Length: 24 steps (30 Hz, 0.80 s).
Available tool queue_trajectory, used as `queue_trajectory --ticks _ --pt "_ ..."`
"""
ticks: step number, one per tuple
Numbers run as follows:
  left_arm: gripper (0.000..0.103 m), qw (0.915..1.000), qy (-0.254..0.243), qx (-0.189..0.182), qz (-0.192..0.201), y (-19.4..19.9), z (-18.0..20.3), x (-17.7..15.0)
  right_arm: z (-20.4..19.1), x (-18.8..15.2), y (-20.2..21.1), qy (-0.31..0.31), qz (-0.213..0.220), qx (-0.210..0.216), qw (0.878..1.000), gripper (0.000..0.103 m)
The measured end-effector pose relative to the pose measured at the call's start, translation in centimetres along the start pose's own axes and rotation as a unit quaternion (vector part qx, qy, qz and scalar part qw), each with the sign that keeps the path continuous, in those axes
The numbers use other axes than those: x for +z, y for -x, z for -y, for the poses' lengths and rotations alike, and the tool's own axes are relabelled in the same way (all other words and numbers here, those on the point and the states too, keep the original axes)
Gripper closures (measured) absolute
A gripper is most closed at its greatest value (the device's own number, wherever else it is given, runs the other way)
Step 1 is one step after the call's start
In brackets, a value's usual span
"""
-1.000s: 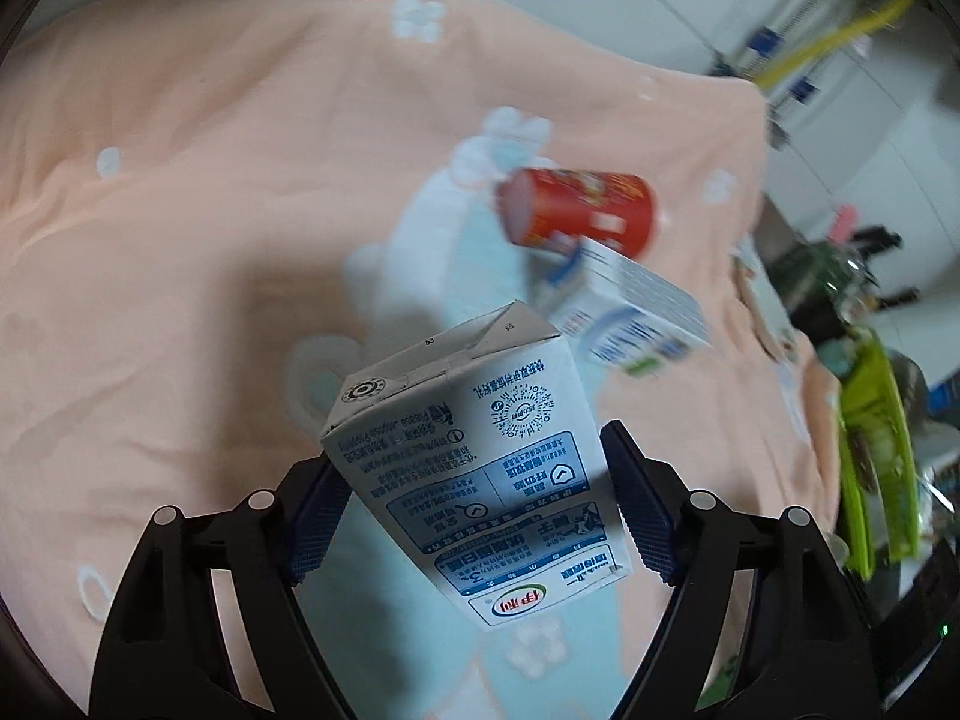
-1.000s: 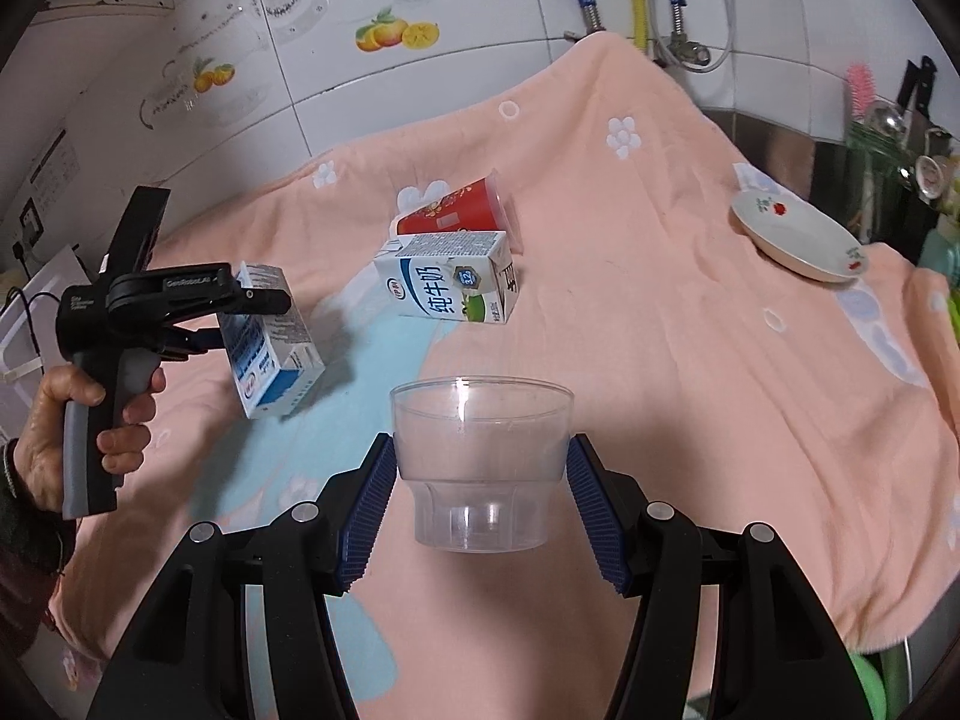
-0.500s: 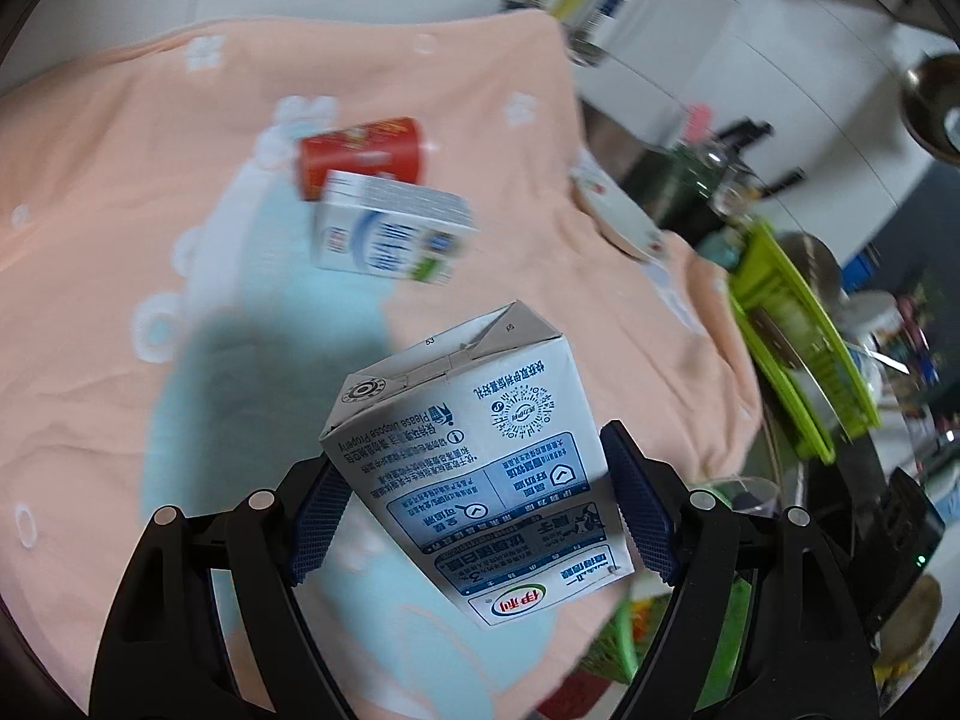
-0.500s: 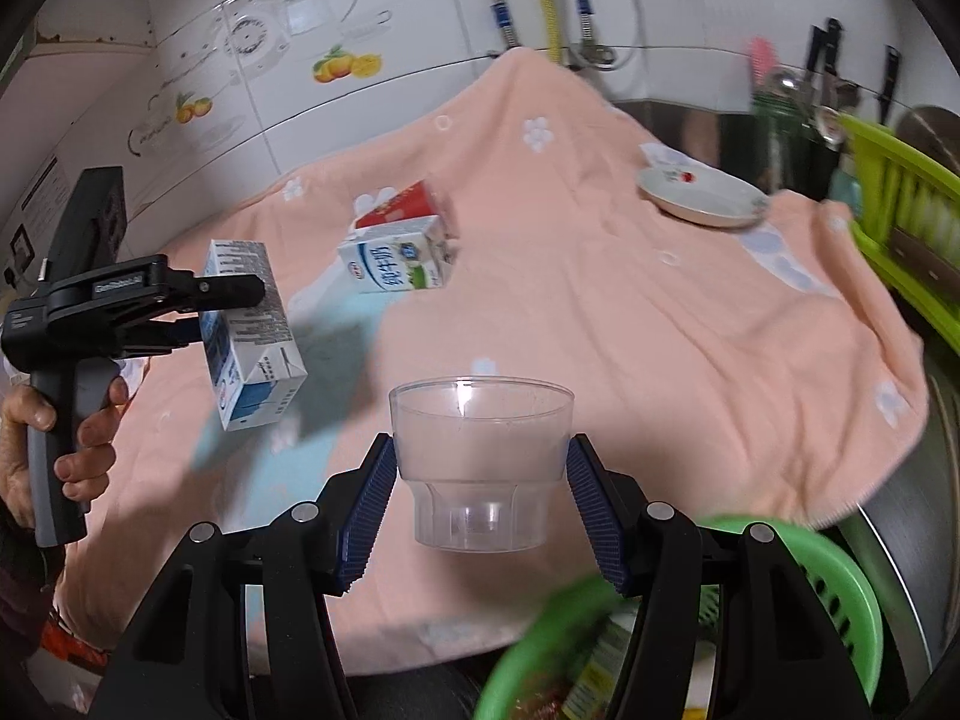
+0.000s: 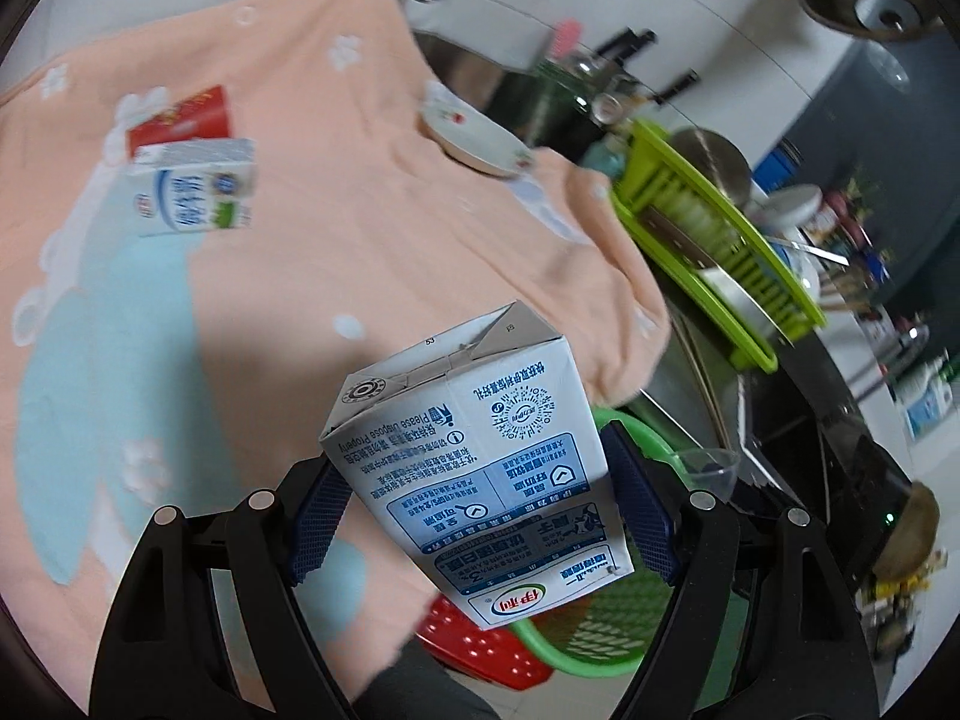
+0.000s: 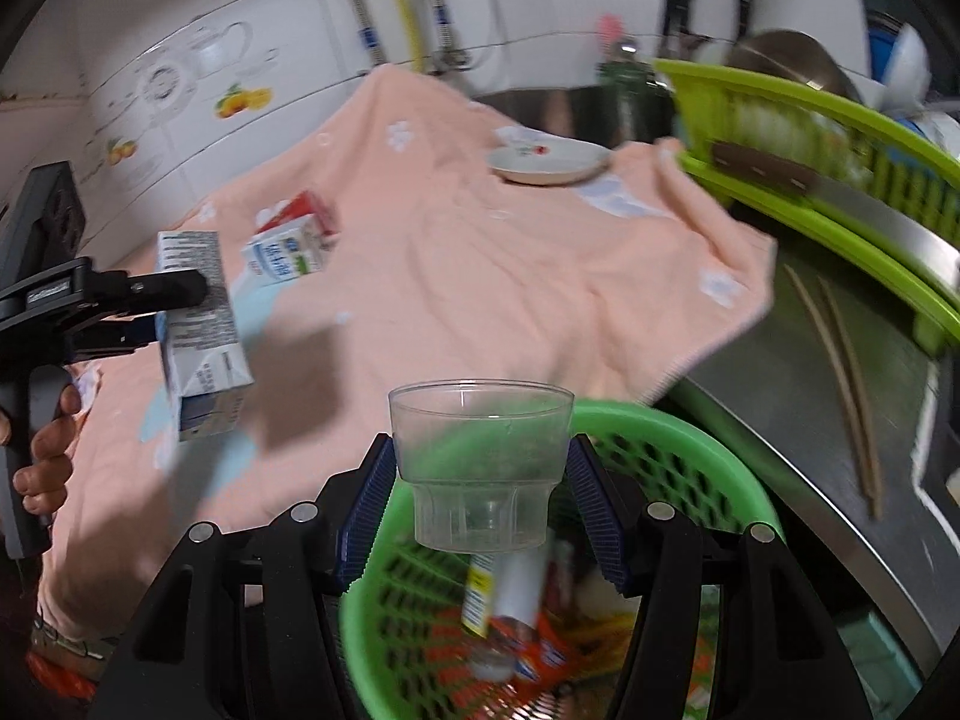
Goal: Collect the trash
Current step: 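Lift the carton and plastic cup and carry them over the green basket, then open the left tool to drop the carton while the right tool drops the plastic cup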
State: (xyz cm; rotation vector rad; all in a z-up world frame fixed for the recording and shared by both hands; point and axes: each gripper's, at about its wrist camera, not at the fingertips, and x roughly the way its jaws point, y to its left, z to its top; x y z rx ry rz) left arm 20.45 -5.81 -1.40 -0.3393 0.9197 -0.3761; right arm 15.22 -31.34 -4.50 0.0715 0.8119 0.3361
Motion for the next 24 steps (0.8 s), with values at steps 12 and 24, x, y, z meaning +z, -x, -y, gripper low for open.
queue_trajectory --ticks 12,24 --pt "0.025 0.9975 -0.048 -0.025 -0.045 -3.2 5.6 -2.6 4.7 -5.2 2.2 -0.053 -0.020 -0.027 0.998 0.040" --pt "0.025 0.9927 -0.074 -0.032 -0.090 -7.1 9.2 -4.6 5.8 -7.0 4.7 -0.068 -0.003 -0.036 0.997 0.025"
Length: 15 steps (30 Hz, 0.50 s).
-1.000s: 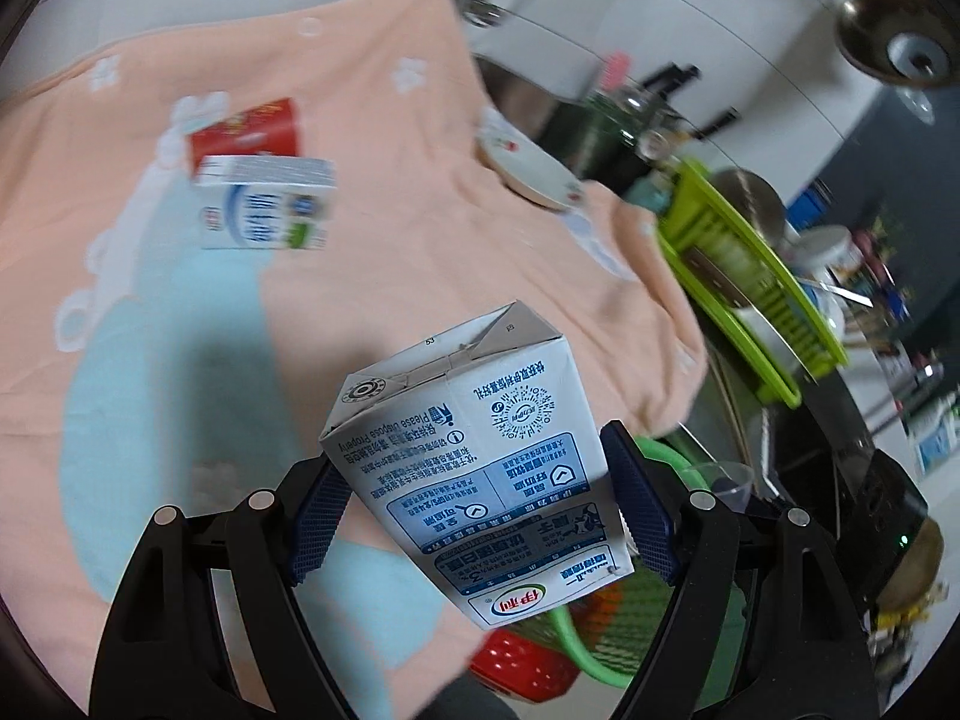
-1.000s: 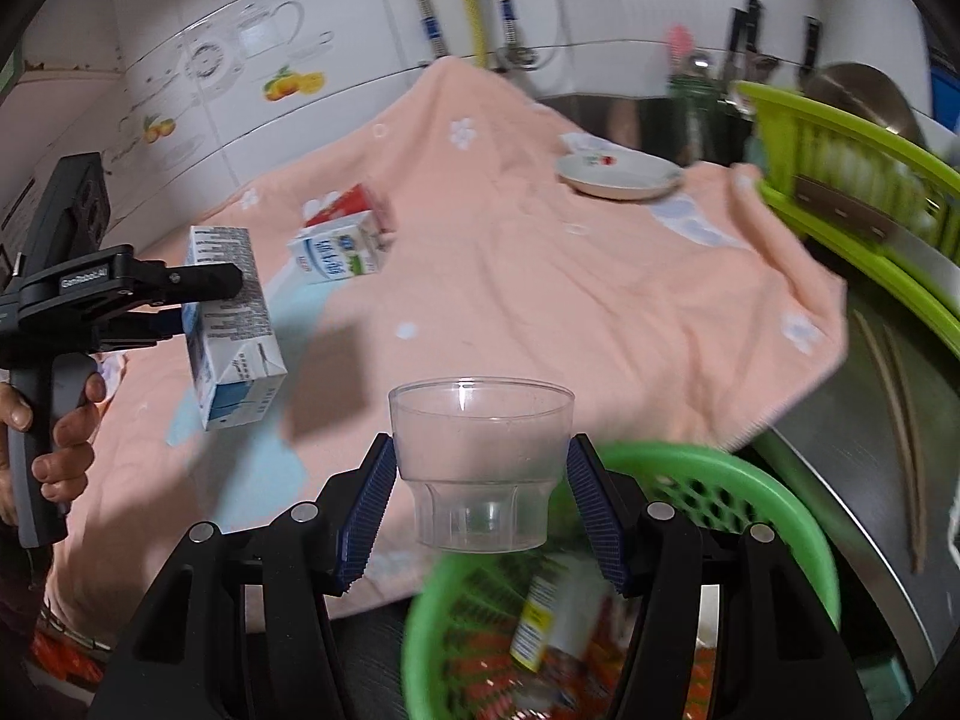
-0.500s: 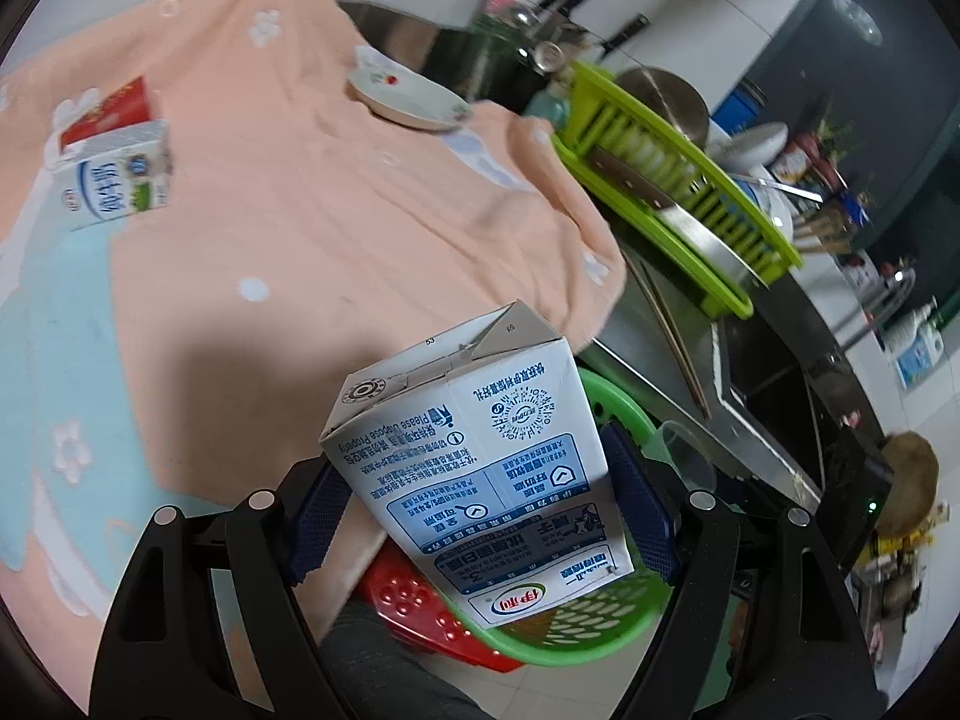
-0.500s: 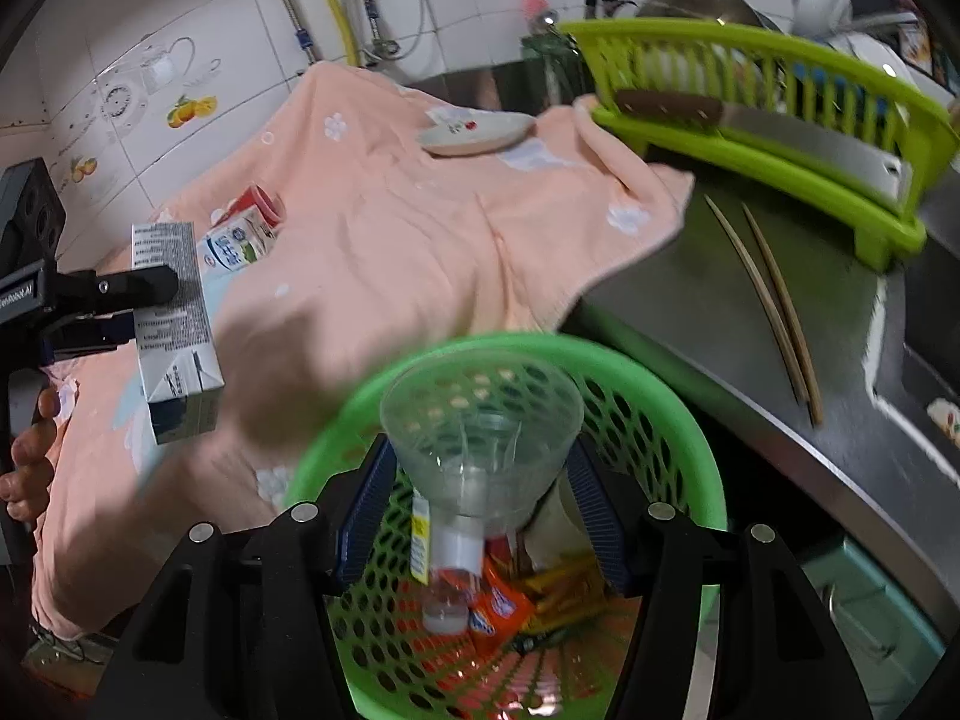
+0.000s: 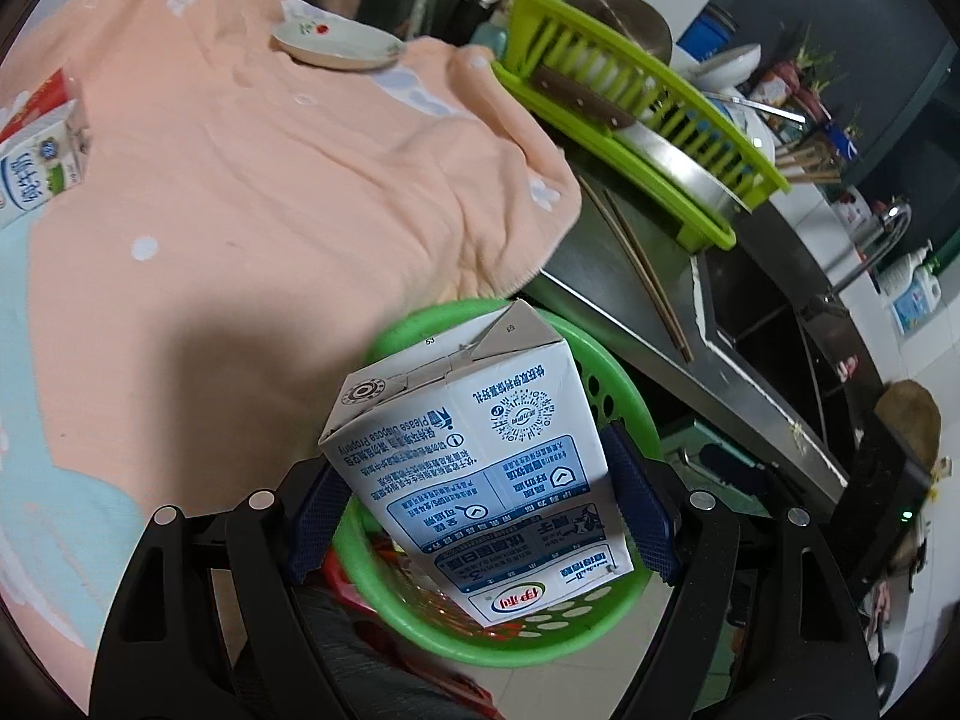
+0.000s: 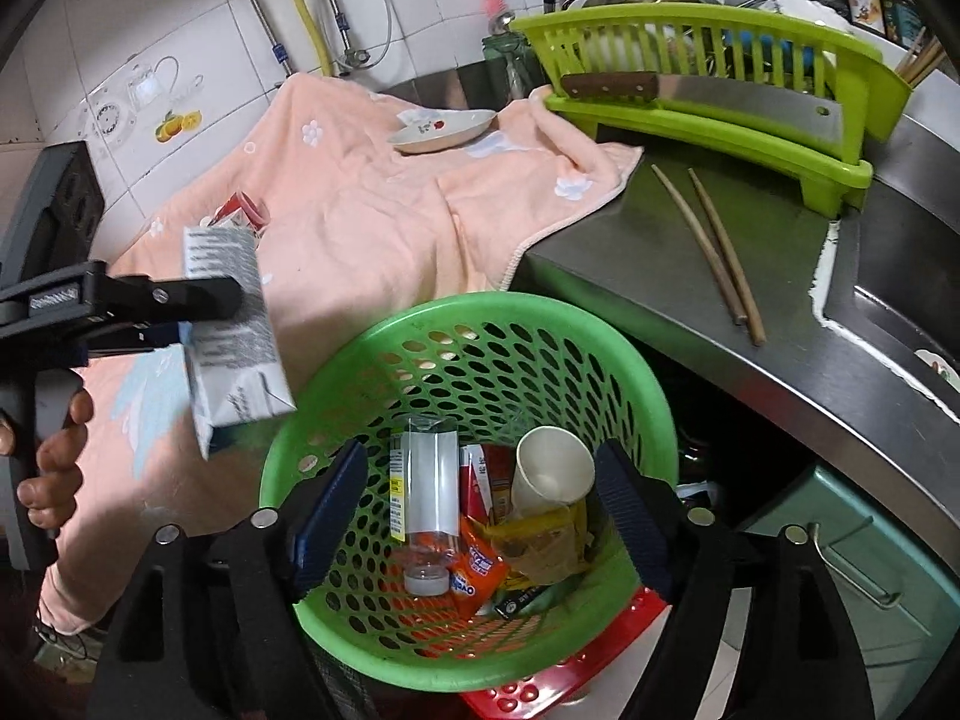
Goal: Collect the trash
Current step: 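Open the left tool to drop the carton while the right tool drops the plastic cup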
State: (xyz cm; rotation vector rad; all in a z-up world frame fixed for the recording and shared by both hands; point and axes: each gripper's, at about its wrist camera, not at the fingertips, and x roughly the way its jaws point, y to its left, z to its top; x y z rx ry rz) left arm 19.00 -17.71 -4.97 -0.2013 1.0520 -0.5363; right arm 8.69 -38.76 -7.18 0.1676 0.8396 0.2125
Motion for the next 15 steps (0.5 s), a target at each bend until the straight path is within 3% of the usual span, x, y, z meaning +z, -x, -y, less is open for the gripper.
queue_trajectory --ticks 15 --pt "0.023 0.9976 -0.017 -0.003 -0.067 -5.2 2.0 -2.0 1.8 -0.1 1.3 -0.015 0.020 -0.008 1.000 0.023"
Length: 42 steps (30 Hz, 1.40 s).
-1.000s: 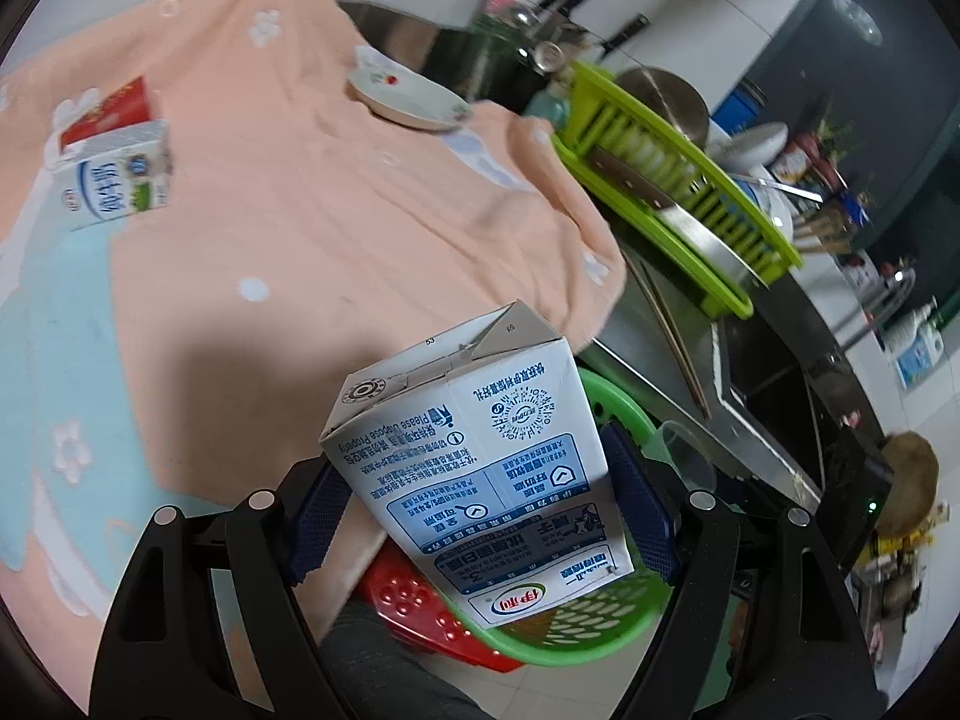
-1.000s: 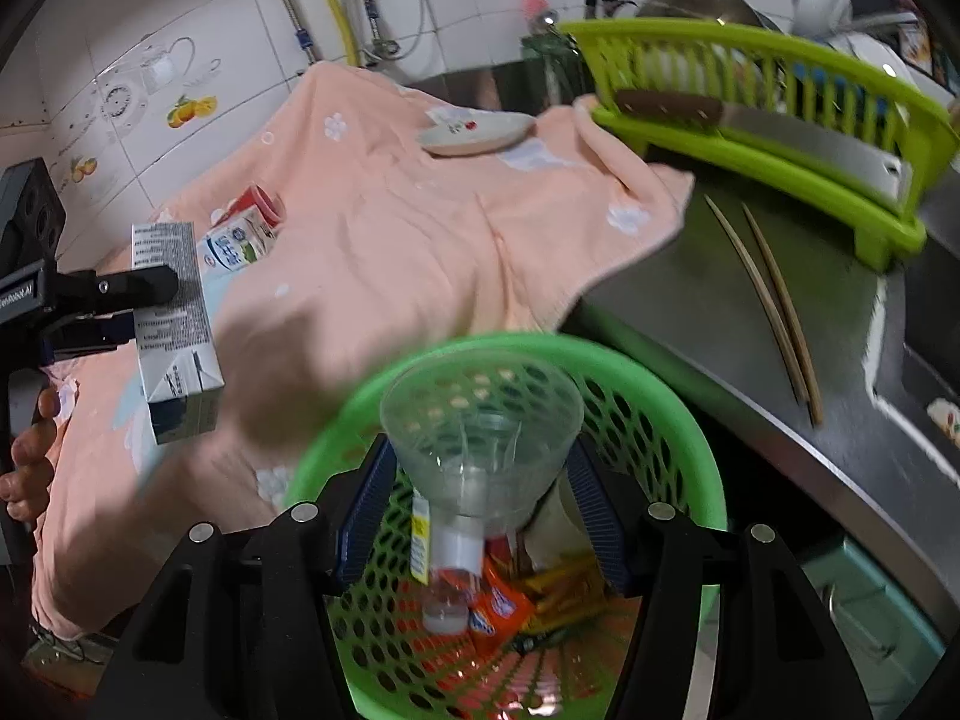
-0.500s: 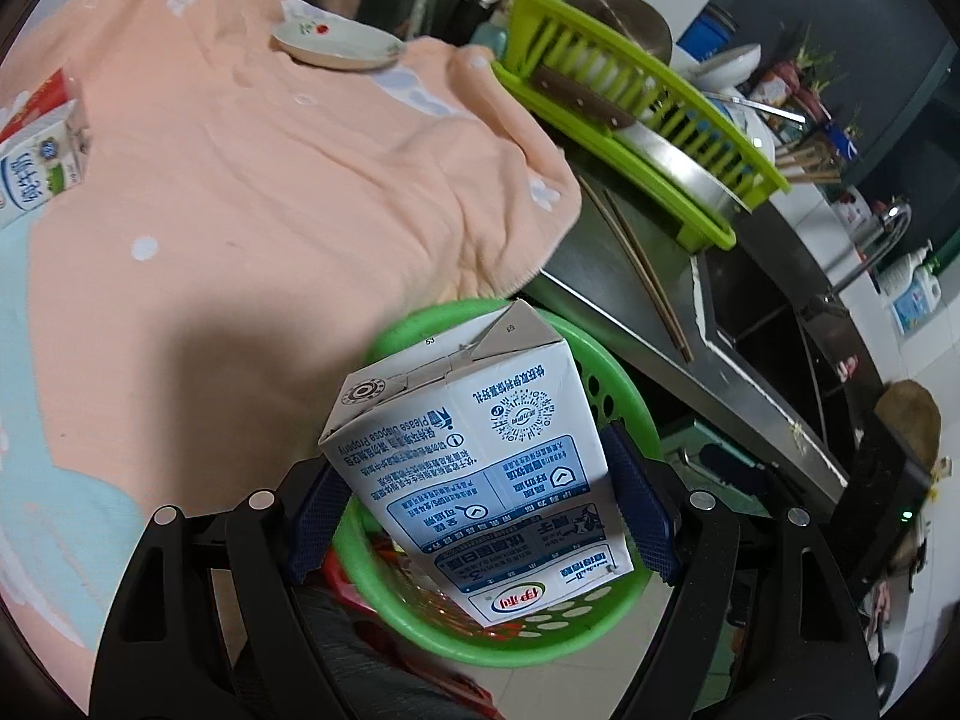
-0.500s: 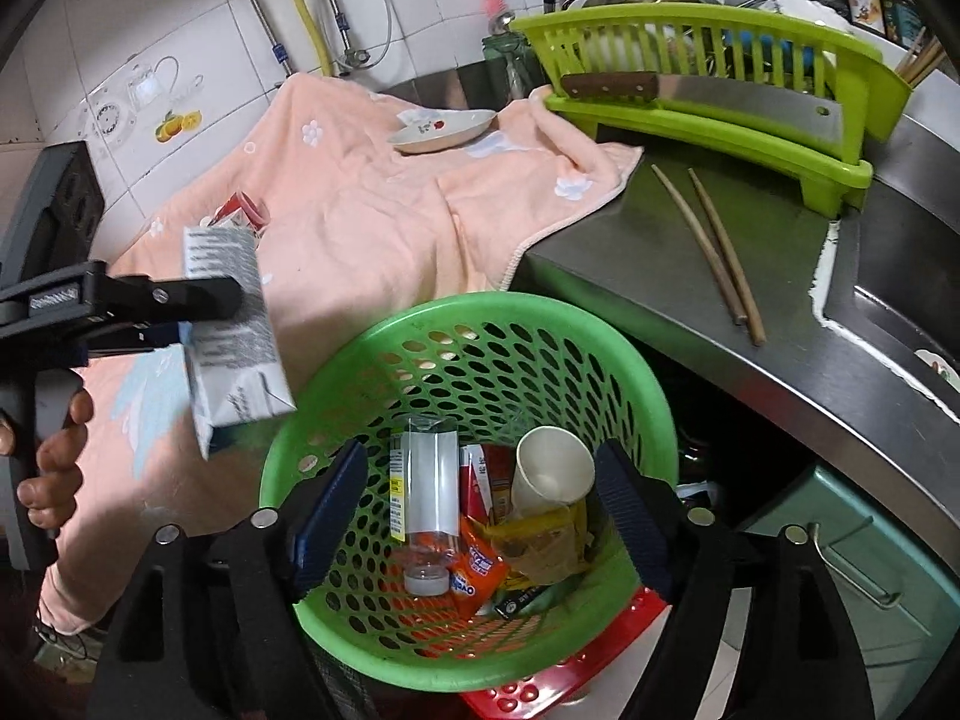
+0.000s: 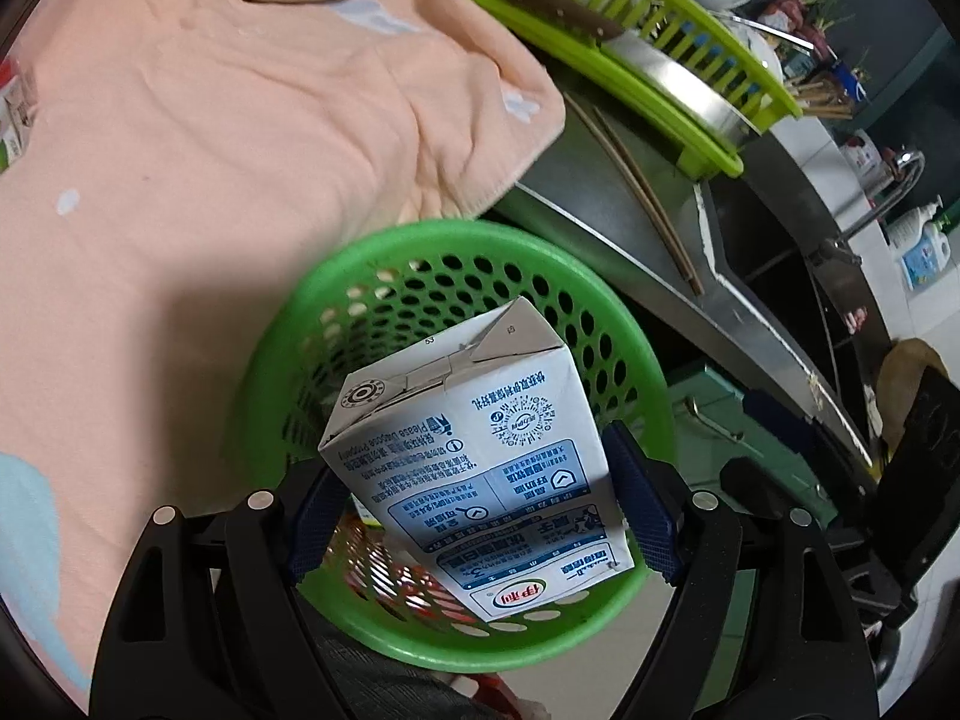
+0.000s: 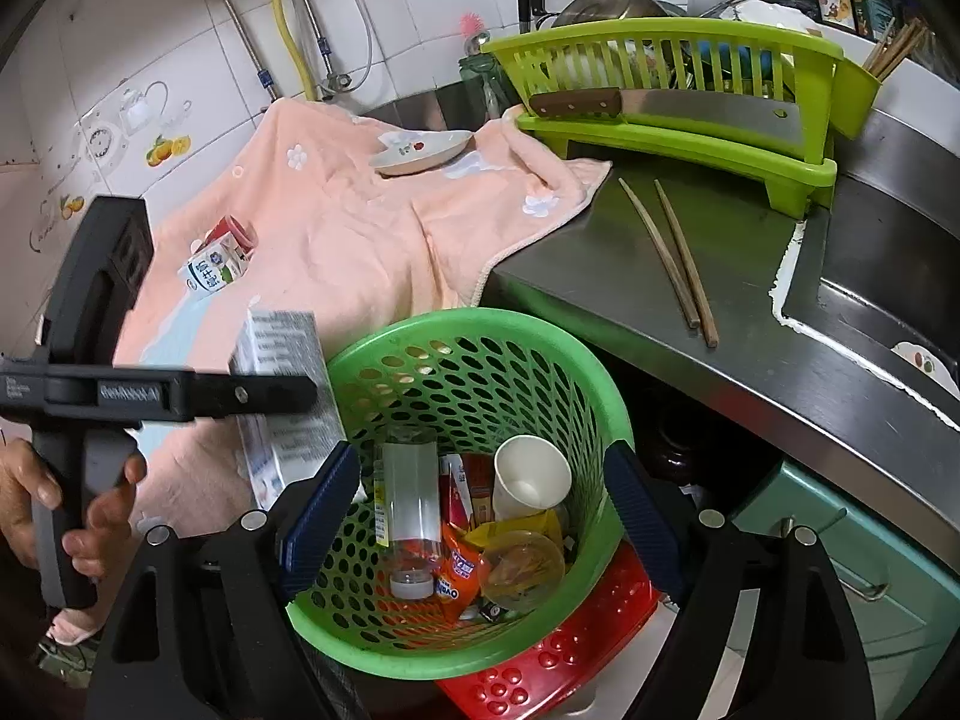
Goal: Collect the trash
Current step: 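Open the left tool to drop the carton while the right tool drops the plastic cup, then move the right tool to the milk carton while the left tool reaches the red paper cup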
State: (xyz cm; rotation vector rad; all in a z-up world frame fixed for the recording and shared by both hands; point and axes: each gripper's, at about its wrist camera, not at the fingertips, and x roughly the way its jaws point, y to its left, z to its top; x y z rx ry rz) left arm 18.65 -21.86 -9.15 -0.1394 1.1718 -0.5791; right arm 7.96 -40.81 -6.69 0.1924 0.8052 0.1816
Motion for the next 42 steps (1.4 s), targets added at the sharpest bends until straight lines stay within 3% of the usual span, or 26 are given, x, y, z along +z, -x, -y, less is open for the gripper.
queue_trajectory --ticks 11,23,32,42 --pt "0.021 0.9999 0.009 -0.007 -0.007 0.0 -0.8 -0.4 0.0 0.2 -0.1 -0.004 0.000 0.006 1.000 0.022" --pt "0.020 0.9970 0.048 0.034 0.050 4.8 -6.1 1.0 -3.0 1.8 -2.0 0.027 -0.008 0.031 0.999 0.022" --pt "0.019 0.9873 0.106 0.071 0.094 9.3 -12.9 2.7 -6.0 3.9 -4.5 0.057 -0.020 0.054 0.997 0.021" --pt "0.019 0.9679 0.172 0.124 0.135 14.7 -21.6 2.2 -11.7 8.1 -8.9 0.124 -0.041 0.082 0.988 0.021"
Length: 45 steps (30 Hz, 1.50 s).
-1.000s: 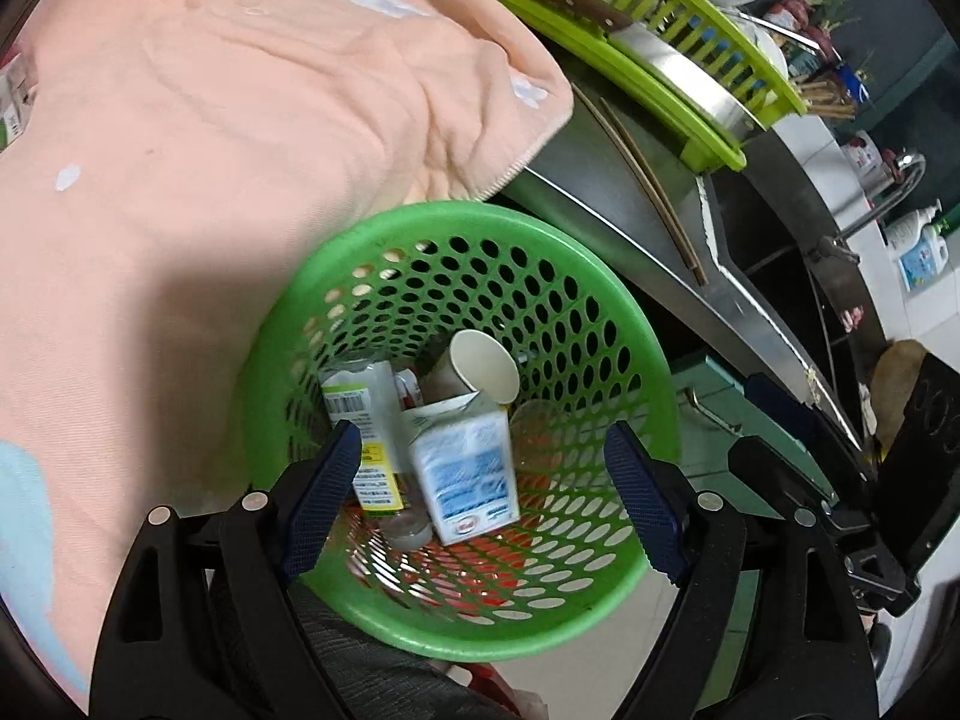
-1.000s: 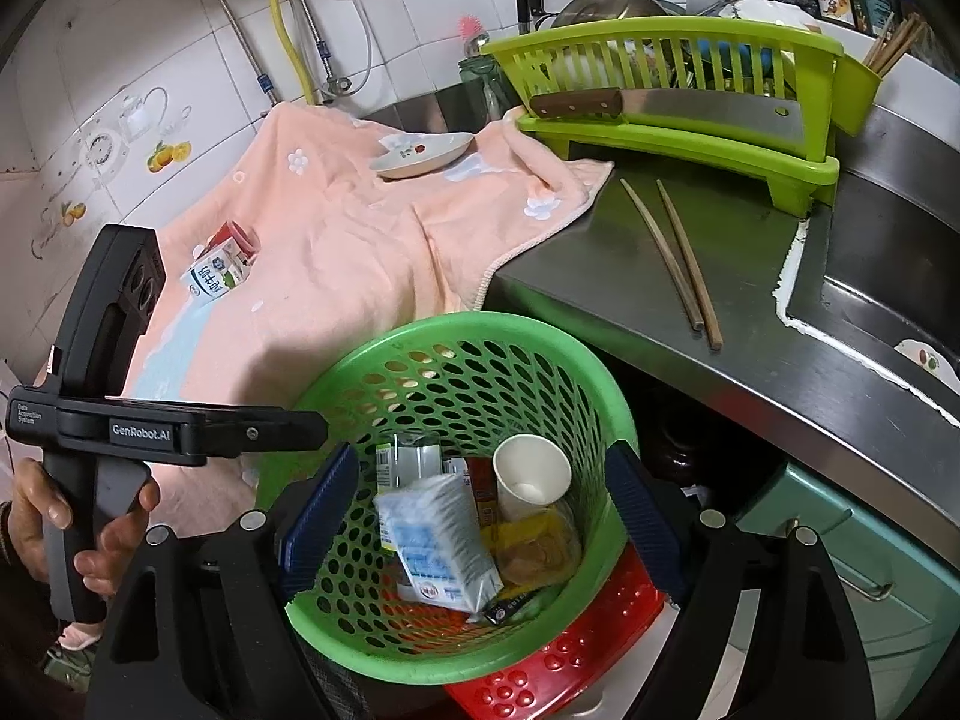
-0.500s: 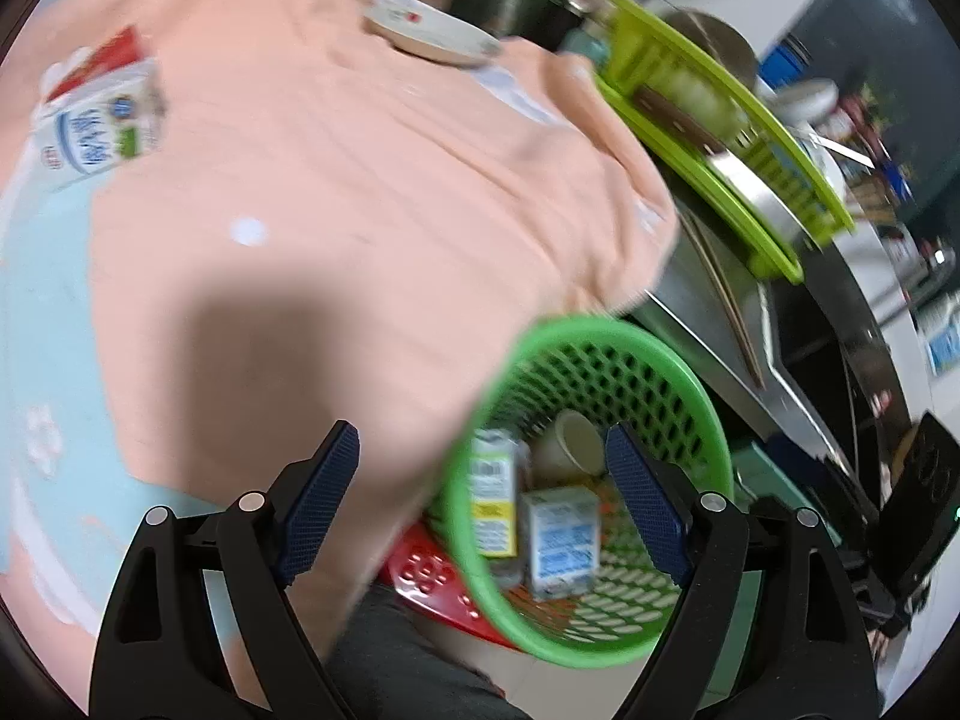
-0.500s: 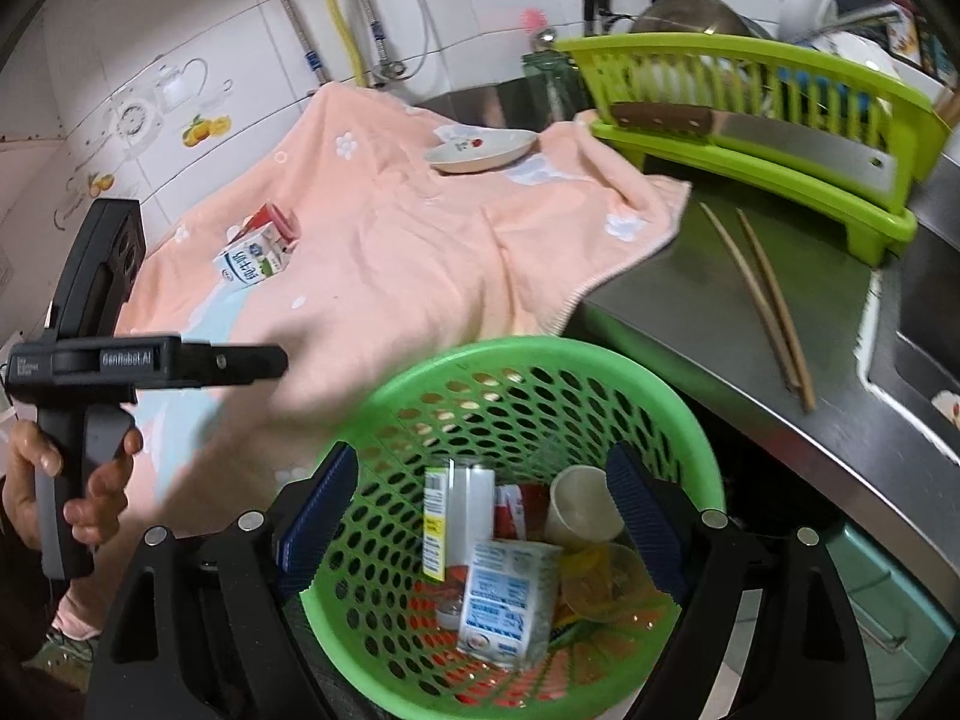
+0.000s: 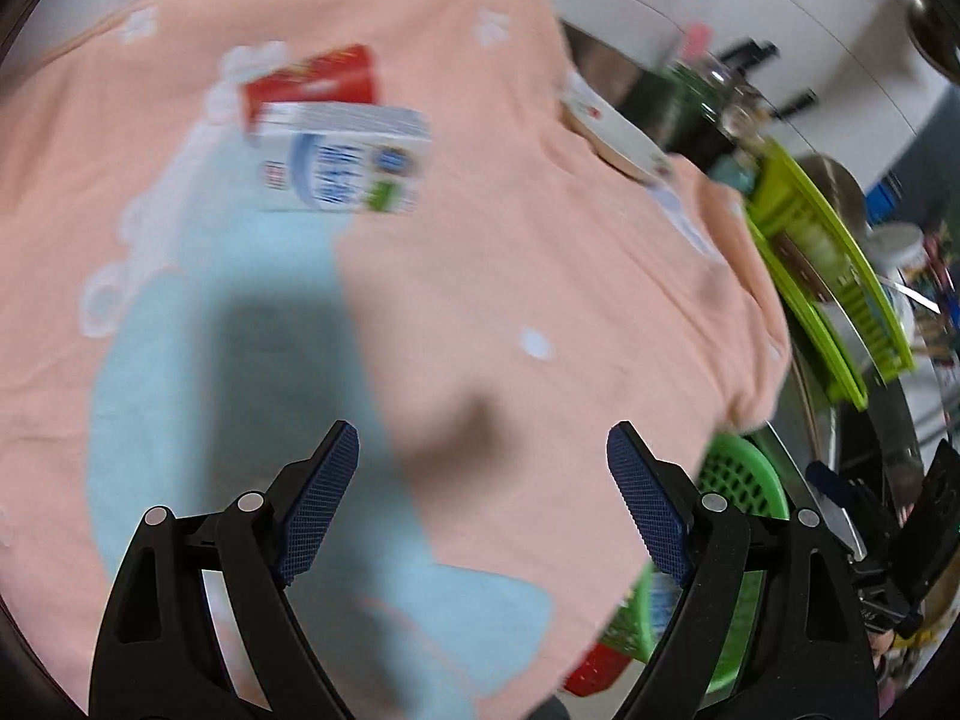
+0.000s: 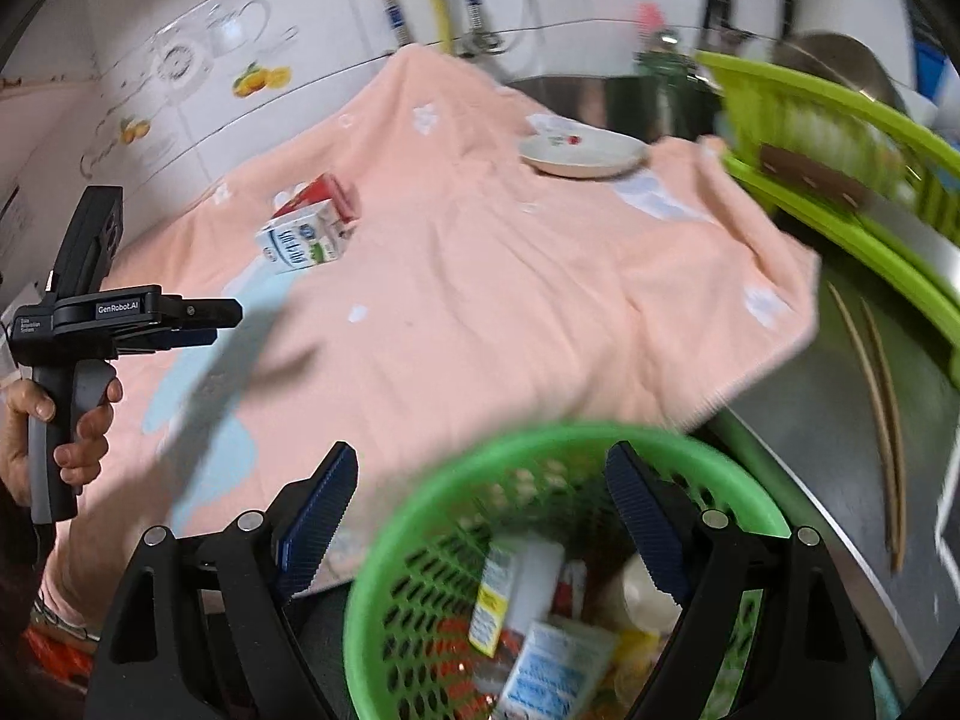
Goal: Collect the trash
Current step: 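Move the right tool to the milk carton while the left tool reaches the red paper cup, then grasp the milk carton with the right tool while the left tool grasps the red paper cup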
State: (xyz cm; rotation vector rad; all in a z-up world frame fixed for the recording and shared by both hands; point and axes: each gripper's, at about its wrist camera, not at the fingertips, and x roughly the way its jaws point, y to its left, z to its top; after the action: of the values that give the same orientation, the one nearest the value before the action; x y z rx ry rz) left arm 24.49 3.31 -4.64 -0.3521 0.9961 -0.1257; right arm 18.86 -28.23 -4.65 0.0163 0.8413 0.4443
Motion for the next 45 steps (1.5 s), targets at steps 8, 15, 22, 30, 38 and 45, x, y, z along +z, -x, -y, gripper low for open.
queue_trajectory --ticks 8,15,22,30,38,45 --pt "0.019 0.9987 0.023 0.041 0.018 1.1 -5.6 1.9 -5.3 6.1 -5.2 0.095 -0.023 0.025 0.995 0.022" --pt "0.019 0.9967 0.038 0.068 0.022 1.2 -10.2 3.3 -10.9 11.7 -10.2 0.176 -0.026 0.059 0.982 0.028" --pt "0.019 0.9942 0.044 0.093 0.032 1.2 -13.3 4.6 -16.4 16.1 -15.9 0.248 -0.034 0.099 0.963 0.034" --pt "0.019 0.9918 0.030 0.117 0.041 1.0 -15.6 6.1 -20.7 19.0 -21.8 0.329 -0.059 0.104 0.937 0.035" --pt "0.019 0.9917 0.015 0.120 0.044 0.3 -16.7 7.1 -23.0 20.5 -26.3 0.389 -0.087 0.111 0.910 0.035" --pt "0.019 0.9923 -0.006 0.114 0.047 -0.3 -16.8 8.4 -24.7 20.9 -29.6 0.437 -0.115 0.116 0.885 0.035"
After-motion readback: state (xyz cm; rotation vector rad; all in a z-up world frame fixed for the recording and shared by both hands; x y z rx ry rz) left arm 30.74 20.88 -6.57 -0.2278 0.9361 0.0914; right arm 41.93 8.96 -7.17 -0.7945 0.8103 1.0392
